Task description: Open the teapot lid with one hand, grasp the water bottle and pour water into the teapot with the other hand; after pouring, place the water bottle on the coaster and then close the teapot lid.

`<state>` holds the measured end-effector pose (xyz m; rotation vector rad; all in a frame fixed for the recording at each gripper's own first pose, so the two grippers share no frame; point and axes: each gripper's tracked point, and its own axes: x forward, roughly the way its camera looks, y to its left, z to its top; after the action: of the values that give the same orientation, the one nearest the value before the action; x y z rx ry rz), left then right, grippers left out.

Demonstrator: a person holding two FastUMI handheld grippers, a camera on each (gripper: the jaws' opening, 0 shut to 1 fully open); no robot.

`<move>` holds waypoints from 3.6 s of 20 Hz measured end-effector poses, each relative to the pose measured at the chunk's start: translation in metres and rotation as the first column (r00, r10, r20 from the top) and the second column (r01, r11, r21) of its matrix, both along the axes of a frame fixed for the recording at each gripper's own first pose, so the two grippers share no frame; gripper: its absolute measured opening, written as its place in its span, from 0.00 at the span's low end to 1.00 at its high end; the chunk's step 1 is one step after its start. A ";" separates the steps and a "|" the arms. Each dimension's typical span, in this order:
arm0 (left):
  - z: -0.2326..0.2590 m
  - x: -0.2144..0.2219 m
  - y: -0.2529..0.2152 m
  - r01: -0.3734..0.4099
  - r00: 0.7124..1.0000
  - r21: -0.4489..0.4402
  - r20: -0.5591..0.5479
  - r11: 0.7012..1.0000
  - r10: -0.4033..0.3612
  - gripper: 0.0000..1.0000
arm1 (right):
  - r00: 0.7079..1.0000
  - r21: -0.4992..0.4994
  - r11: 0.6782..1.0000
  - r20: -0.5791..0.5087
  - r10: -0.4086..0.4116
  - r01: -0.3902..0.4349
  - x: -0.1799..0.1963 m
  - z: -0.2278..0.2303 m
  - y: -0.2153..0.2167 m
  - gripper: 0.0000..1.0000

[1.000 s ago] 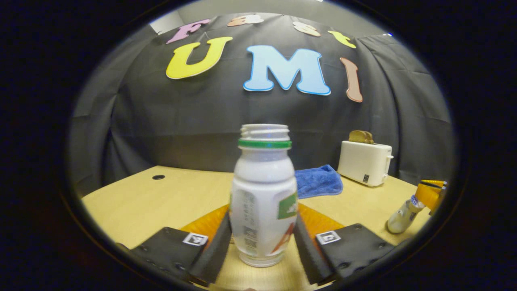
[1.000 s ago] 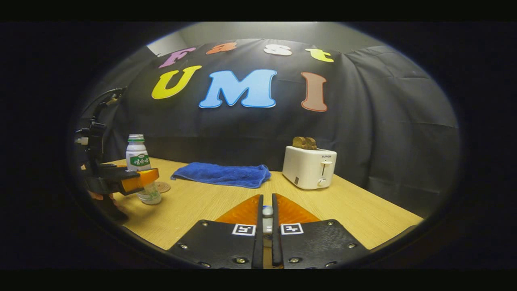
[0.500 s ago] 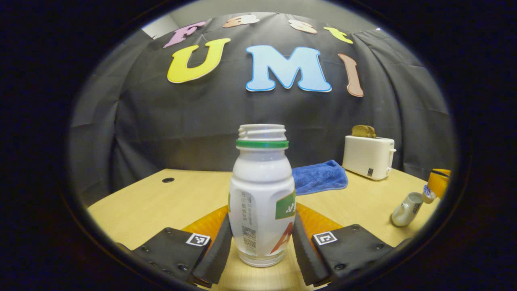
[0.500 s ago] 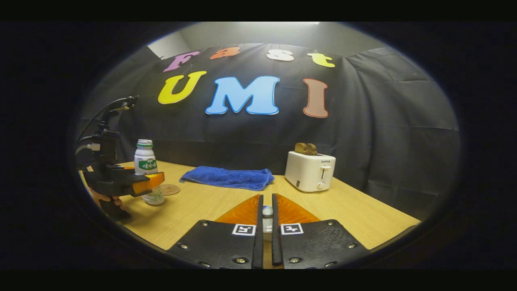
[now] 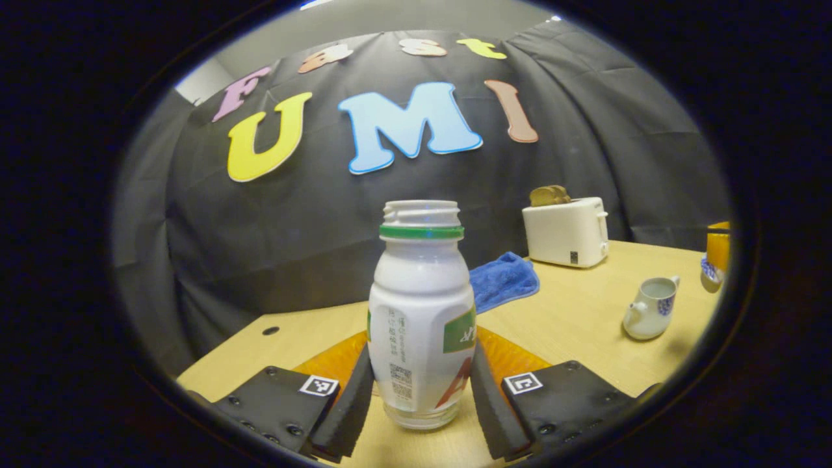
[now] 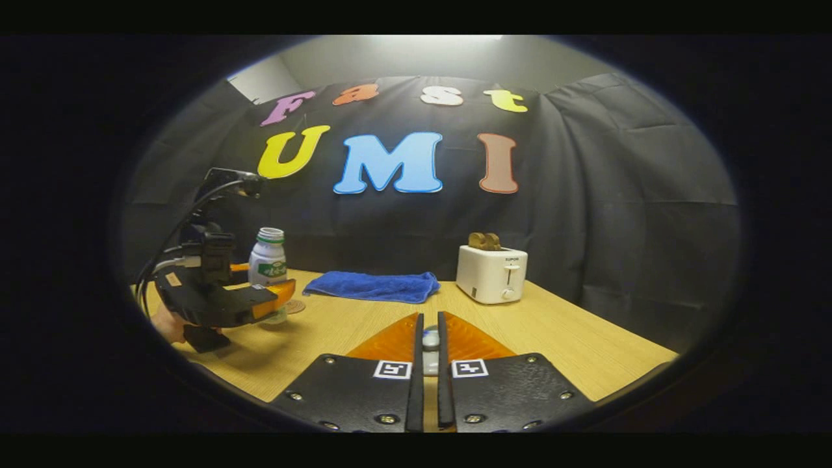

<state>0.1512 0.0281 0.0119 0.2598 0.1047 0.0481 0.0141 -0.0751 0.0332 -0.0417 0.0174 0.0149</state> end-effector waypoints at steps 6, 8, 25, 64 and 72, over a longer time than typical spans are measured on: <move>0.006 0.004 -0.035 0.029 0.999 0.218 0.036 0.975 -0.037 0.83 | 1.000 0.001 1.000 -0.031 -0.003 0.003 -0.029 -0.016 -0.009 0.08; 0.008 0.004 -0.046 0.037 0.997 0.295 0.049 0.955 -0.054 0.77 | 0.999 0.001 1.000 -0.038 -0.010 0.010 -0.037 -0.021 -0.013 0.08; -0.023 0.029 -0.116 0.201 0.978 0.675 -0.094 0.710 -0.187 0.84 | 0.993 0.045 0.995 -0.085 -0.081 0.085 -0.073 -0.047 -0.055 0.00; -0.020 0.035 -0.164 0.219 0.952 0.960 -0.172 0.173 -0.253 0.84 | 0.990 0.077 0.991 -0.100 -0.101 0.108 -0.077 -0.051 -0.071 0.08; -0.016 0.032 -0.171 0.213 0.945 0.971 -0.176 0.109 -0.276 0.82 | 0.991 0.076 0.991 -0.093 -0.101 0.108 -0.076 -0.048 -0.072 0.08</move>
<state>0.1831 -0.1424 -0.0040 1.6862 -0.0498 -0.2434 -0.0617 -0.1471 -0.0145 0.0408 0.1080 -0.0874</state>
